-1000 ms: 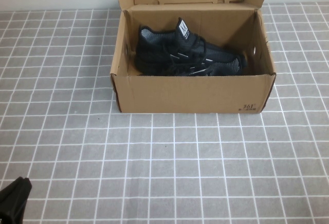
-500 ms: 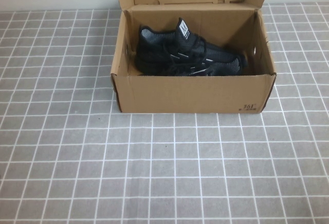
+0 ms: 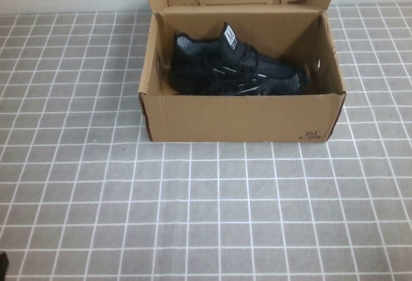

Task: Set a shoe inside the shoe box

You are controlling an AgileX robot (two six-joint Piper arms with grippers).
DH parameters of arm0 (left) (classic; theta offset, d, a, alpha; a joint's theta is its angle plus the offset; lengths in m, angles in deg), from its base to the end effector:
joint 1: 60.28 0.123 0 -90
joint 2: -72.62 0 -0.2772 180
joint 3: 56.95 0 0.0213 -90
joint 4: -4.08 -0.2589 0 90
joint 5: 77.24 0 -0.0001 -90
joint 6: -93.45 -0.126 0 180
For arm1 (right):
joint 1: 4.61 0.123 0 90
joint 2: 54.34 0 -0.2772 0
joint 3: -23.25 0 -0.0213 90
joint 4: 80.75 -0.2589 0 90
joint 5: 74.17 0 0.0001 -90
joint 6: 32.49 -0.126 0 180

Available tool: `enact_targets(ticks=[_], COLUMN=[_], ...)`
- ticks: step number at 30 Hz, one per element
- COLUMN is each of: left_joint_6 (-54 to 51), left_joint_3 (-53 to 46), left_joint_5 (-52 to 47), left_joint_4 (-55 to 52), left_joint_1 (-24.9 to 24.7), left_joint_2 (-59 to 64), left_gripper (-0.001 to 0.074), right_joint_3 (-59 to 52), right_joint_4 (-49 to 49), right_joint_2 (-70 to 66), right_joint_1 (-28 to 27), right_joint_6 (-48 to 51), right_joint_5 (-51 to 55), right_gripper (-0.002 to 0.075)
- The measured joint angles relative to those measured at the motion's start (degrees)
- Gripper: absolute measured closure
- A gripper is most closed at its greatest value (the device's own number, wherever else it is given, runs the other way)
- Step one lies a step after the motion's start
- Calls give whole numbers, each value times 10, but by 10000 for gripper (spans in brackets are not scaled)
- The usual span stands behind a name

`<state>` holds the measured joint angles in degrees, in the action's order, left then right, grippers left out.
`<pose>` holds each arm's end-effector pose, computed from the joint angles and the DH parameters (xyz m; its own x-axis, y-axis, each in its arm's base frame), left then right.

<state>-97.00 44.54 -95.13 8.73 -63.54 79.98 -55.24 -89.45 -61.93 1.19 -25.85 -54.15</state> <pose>0.1038 -0.0091 0.1685 -0.2267 0.1180 -0.9668 0.1054 0.9898 0.0961 0.1019 0.0169 0.1640 -0.2763 -0.0011 -0.9611 -0.1431 0.9889 0.0400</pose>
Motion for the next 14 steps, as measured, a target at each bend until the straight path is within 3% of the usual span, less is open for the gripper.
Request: enact_targets(ticks=[3,14], left_joint_6=[2,4], left_joint_3=[0,0], left_joint_5=[-39,-42], left_joint_4=[-4,-5], left_joint_1=[0,0], left_joint_2=[0,0], left_gripper=[736,736], right_joint_3=[0,0], right_joint_4=[0,0], right_joint_2=[0,0], right_joint_1=[0,0], right_joint_6=[0,0], right_joint_5=[0,0], right_gripper=[742,742])
